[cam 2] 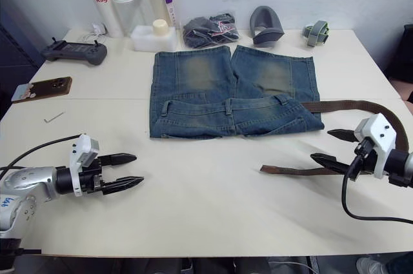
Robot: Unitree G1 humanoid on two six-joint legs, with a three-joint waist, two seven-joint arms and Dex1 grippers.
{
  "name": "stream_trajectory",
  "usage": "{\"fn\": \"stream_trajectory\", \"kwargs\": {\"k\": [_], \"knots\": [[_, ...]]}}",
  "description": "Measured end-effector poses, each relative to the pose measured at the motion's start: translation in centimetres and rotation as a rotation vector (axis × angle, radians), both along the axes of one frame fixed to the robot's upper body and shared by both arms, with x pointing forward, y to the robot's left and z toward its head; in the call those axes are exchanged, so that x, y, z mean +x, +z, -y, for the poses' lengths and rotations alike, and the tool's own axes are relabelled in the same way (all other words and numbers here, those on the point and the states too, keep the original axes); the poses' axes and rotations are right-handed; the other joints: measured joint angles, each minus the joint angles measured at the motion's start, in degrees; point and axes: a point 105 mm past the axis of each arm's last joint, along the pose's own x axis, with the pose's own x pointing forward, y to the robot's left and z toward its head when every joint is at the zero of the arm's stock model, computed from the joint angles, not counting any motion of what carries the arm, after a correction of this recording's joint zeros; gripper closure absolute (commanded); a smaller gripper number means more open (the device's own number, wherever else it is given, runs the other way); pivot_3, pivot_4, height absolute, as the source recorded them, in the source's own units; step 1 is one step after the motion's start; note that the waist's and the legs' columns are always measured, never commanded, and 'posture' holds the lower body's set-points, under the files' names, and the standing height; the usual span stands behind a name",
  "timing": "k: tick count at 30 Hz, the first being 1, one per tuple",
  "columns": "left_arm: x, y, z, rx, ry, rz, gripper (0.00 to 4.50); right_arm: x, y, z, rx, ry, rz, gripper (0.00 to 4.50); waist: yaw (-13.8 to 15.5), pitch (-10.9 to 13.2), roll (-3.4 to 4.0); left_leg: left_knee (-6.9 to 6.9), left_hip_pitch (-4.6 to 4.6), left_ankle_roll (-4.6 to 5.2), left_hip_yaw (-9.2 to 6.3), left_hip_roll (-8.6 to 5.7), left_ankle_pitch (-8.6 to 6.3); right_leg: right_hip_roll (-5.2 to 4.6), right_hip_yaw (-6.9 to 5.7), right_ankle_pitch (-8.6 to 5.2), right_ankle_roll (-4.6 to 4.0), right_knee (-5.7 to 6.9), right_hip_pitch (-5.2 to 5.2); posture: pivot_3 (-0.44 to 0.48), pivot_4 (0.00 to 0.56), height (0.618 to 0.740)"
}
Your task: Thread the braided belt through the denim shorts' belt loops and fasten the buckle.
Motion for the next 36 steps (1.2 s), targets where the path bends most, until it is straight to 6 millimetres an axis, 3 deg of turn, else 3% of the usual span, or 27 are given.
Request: {"fn": "stream_trajectory", "kwargs": {"k": [6,8,15,21,25,31,34,36], "knots": [[-0.2,0.3,1.4,-0.086,0.006,-0.008,0.00,0.0,0.0,-0.2,-0.014,0.024,0.004,0.06,0.0,0.0,0.02,0.01,-0.01,0.00,-0.01,0.00,0.00,0.00,0.00,0.08,0.16,0.02,0.01,0.000,0.150,0.649],[-0.3,0.4,1.6,-0.098,0.006,-0.010,0.00,0.0,-0.2,-0.4,-0.013,0.032,-0.003,0.06,0.0,0.0,0.02,0.01,0.00,-0.01,-0.01,0.00,0.01,0.01,0.00,0.36,0.68,0.03,0.01,0.000,0.150,0.649],[-0.5,1.1,2.3,-0.110,-0.021,-0.012,0.00,0.1,-0.4,-0.3,-0.008,0.029,-0.017,0.06,0.0,0.0,0.02,0.01,0.01,-0.03,0.00,0.00,0.02,0.01,0.00,0.29,0.55,0.03,0.00,0.000,0.150,0.649],[-0.9,4.5,4.1,-0.187,-0.195,-0.001,0.00,-1.1,-0.8,-0.7,-0.001,0.050,-0.049,0.06,0.4,0.0,0.05,0.07,-0.02,-0.04,-0.03,-0.01,0.03,0.01,-0.03,0.27,0.51,0.05,0.01,0.000,0.150,0.649],[-0.8,7.7,6.3,-0.203,-0.373,0.048,0.00,-2.6,0.9,-2.5,0.012,0.116,-0.055,0.06,0.2,0.0,0.14,0.06,0.02,-0.05,-0.01,-0.04,0.05,0.05,-0.01,0.31,0.59,0.03,0.07,0.000,0.150,0.649],[-1.3,7.6,10.4,-0.079,-0.633,0.044,0.00,-6.0,1.3,-8.2,-0.058,0.284,-0.168,0.06,0.1,0.0,0.10,0.05,0.04,-0.26,-0.04,-0.04,0.17,0.12,-0.02,0.34,0.64,0.02,0.10,0.000,0.150,0.649],[-1.5,7.3,10.8,-0.018,-0.684,0.041,0.00,-5.5,0.5,-8.2,-0.164,0.236,-0.177,0.06,0.0,0.0,-0.05,0.05,0.11,-0.26,-0.04,-0.03,0.17,0.12,-0.01,0.26,0.50,-0.01,0.14,0.000,0.150,0.649],[-1.7,7.1,11.0,0.012,-0.709,0.040,0.00,-4.3,-0.6,-7.3,-0.287,0.191,-0.158,0.06,0.1,0.1,-0.07,0.03,0.10,-0.21,0.00,-0.06,0.19,0.12,0.03,-0.05,-0.09,-0.04,0.11,0.000,0.150,0.649]]}}
